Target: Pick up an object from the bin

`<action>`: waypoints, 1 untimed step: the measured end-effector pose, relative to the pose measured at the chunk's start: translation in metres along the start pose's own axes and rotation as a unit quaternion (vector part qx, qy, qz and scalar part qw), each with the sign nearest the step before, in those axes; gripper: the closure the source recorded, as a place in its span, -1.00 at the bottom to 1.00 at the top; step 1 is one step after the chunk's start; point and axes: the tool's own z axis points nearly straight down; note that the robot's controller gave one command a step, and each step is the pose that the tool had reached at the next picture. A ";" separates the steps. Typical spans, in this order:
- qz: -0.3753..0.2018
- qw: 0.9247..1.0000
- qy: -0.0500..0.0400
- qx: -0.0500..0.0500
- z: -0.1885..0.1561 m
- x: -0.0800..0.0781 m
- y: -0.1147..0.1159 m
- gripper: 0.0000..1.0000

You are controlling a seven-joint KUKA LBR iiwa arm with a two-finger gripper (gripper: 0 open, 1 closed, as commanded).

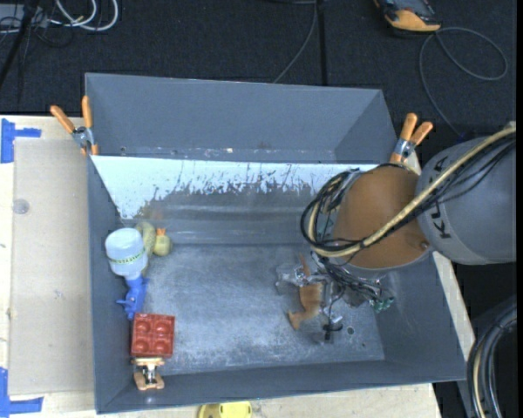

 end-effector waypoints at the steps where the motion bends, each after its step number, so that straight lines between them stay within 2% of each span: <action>1: -0.034 0.999 0.002 -0.002 -0.035 -0.018 -0.024 -1.00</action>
Offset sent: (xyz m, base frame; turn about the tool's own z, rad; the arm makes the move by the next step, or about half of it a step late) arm 0.0409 -0.0378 0.0494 0.3292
